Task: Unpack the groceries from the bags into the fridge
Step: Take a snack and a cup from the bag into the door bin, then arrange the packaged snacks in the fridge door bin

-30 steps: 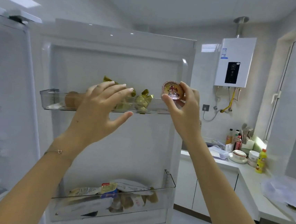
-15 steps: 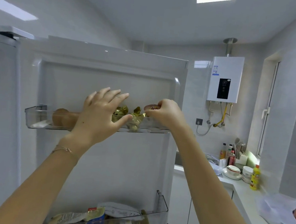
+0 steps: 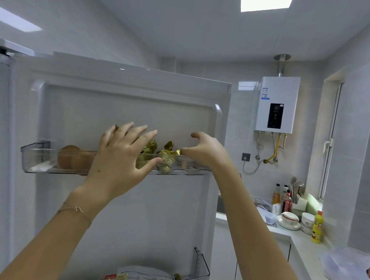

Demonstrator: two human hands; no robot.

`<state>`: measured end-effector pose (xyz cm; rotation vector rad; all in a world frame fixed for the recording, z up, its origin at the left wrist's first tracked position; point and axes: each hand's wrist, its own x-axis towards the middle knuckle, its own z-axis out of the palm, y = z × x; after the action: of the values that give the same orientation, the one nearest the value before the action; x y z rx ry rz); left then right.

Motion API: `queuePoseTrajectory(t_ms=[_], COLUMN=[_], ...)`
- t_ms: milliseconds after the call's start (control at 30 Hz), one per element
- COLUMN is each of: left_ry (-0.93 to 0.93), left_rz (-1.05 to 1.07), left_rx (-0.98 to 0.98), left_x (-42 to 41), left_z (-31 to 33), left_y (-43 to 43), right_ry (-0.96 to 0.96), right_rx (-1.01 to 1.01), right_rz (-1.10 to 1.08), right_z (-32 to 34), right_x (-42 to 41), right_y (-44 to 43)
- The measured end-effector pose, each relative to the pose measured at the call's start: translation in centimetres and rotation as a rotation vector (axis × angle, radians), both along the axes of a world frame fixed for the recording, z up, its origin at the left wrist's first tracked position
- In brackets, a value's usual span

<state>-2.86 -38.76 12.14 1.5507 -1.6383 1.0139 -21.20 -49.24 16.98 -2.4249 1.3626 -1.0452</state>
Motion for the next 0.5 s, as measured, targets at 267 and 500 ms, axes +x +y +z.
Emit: queuePoseTrajectory(t_ms=[267, 500], left_ry=[-0.019, -0.115], left_rz=[-0.065, -0.118], left_rx=[-0.039, -0.125], left_x=[-2.0, -7.6], left_z=[-0.6, -2.8], left_y=[-1.3, -4.3], right_ry=[-0.255, -0.264], right_rx=[-0.278, -0.364], right_rz=[0.083, -0.091], right_z=[-3.3, -8.7], right_x=[-1.7, -8.3], right_y=[1.8, 2.2])
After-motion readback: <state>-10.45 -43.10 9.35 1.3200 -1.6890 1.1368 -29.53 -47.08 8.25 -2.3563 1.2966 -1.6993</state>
